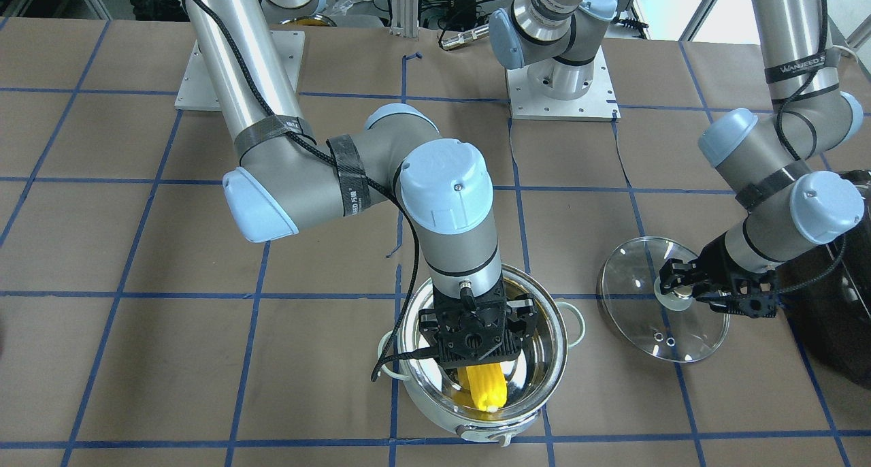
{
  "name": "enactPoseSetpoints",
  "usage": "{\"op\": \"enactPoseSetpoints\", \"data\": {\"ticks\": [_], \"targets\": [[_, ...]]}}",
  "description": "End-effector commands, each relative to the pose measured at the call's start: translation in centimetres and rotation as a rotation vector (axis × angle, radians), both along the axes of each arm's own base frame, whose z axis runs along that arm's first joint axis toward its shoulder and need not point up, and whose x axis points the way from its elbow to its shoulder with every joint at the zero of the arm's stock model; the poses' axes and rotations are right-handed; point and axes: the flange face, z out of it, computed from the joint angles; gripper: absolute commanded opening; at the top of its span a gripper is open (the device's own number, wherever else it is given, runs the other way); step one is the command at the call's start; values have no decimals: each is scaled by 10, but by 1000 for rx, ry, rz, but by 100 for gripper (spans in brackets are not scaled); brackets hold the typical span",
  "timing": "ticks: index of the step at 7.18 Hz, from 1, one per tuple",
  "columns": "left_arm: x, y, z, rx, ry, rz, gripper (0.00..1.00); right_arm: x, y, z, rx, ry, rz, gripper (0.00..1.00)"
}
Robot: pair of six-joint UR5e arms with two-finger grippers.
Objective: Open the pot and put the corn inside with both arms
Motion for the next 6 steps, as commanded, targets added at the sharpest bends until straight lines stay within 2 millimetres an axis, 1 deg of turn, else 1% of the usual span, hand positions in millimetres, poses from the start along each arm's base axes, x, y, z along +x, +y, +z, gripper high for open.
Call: {"op": "enactPoseSetpoints", "data": {"ticks": [1,2,3,4,5,6], "targets": [[-15,-1,39,-40,-30,-11,100,-7,12,28,-19,-8,-9,100],[-25,9,78,-35,-18,-7,100,-20,12,43,-28,5,-13,100],[-29,15,131,-49,-18,10,100,-48,10,64,-7,28,-14,100],[-47,22,192,-45,-6,-10,100,-91,10,90,48,51,-54,100],[-76,33,255,-8,0,28,100,-134,21,118,136,78,-103,100],[-110,38,294,-13,-16,111,100,-175,27,130,201,97,-160,100]]}}
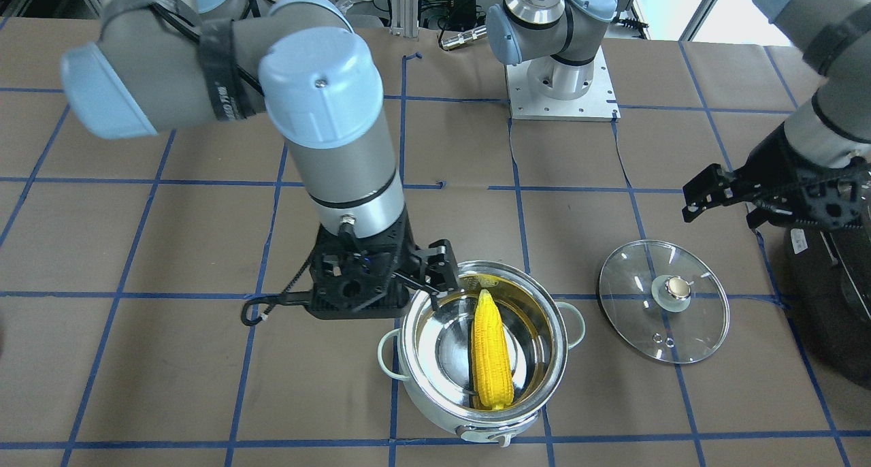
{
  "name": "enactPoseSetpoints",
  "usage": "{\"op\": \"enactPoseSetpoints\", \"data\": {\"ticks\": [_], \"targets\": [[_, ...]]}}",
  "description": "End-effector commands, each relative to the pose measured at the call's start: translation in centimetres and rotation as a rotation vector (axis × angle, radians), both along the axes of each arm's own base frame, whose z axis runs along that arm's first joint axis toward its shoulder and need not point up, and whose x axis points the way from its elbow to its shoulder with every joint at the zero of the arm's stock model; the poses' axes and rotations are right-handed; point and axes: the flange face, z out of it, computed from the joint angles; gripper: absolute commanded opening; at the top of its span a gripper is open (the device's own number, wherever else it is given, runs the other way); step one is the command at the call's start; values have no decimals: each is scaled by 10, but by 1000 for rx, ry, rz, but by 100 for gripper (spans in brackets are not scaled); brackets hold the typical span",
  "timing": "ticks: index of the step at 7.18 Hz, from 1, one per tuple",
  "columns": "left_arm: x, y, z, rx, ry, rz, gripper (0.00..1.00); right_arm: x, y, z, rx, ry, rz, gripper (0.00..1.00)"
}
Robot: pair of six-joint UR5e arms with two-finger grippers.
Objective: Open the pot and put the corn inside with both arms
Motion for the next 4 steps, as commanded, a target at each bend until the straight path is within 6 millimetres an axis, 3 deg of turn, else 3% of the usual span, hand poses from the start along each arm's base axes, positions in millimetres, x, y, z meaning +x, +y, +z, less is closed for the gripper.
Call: {"op": "enactPoseSetpoints", "data": {"ticks": [1,3,4], "targets": [[-85,16,66,1,-16,158,100,-95,21,21,144,55,-109,100],[-188,31,63,-26,-119,143,100,-175,76,33,181,93,-30,100],[-218,34,56,-38,-121,93,100,-205,106,34,197,165,-30,100]]}}
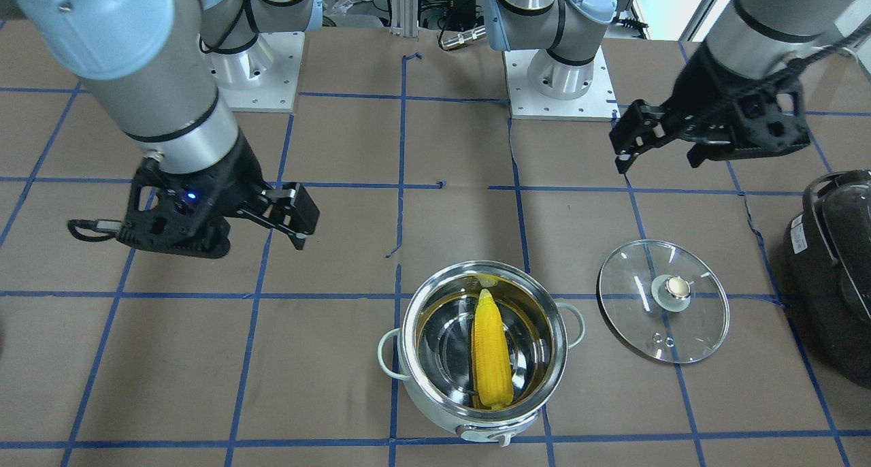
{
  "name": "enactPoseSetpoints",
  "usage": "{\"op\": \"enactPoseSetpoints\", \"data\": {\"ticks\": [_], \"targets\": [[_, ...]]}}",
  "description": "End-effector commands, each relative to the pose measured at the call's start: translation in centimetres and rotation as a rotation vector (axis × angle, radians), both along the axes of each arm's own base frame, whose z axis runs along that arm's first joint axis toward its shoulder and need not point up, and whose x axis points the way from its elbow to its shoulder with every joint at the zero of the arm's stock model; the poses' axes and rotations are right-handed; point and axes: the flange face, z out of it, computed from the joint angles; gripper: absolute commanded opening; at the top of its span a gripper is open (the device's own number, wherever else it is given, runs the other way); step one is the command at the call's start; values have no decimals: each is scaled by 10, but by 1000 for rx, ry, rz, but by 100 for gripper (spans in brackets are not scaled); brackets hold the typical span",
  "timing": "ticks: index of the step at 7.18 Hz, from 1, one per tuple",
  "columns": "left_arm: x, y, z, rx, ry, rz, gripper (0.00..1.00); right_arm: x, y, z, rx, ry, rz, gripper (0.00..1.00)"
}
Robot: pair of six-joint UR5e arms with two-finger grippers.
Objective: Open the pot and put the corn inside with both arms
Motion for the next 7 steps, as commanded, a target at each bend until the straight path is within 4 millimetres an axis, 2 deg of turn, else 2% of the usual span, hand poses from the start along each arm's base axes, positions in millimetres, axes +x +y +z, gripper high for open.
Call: {"op": "enactPoseSetpoints", "data": {"ticks": [1,2,3,4,5,7], "targets": [[-47,11,-3,-31,-14,-71,100,-46,64,5,58,104,25,100],[-42,7,-1,-67,-10,-107,100,-45,79,8,105,102,27,100],[-33,-4,0,-104,76,-93,100,-44,86,17,101,101,27,100],[-10,-9,3,-113,108,-67,100,-43,87,22,93,91,27,100],[1,-5,9,-115,101,-84,100,-44,86,27,83,102,26,100],[5,-5,9,-111,50,-84,100,-43,86,31,75,93,27,100]]}}
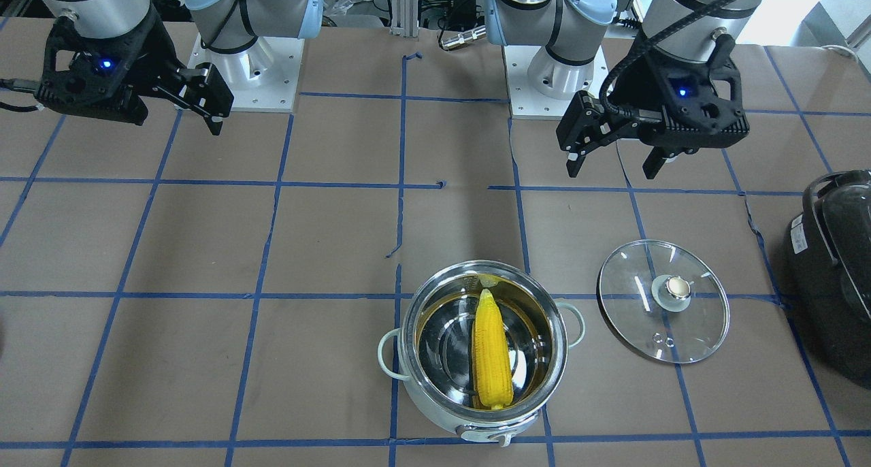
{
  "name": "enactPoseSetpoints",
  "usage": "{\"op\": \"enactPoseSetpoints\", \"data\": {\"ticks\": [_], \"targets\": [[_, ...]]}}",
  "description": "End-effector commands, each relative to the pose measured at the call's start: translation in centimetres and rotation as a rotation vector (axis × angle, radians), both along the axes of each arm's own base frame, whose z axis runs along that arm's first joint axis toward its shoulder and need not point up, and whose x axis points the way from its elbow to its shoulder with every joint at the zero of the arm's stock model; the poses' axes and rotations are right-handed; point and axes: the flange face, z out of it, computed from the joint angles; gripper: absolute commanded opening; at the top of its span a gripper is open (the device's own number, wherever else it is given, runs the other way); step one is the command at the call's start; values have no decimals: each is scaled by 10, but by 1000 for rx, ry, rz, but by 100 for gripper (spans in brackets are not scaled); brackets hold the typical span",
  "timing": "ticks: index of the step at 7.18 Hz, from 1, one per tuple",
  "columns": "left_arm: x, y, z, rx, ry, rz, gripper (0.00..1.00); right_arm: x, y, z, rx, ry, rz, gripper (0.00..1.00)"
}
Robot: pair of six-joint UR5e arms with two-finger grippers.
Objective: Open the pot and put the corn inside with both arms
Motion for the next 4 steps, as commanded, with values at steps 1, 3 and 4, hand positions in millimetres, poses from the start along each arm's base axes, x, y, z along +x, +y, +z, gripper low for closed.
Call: {"op": "enactPoseSetpoints", "data": {"ticks": [1,3,4], "targets": [[4,0,0,0,-16,1,100,0,0,2,-3,-5,-1,100],[3,1,0,3,-16,0,100,1,0,2,-5,-5,1,100],[3,5,-9,17,-16,-5,100,0,1,-1,3,-5,-1,100]]}}
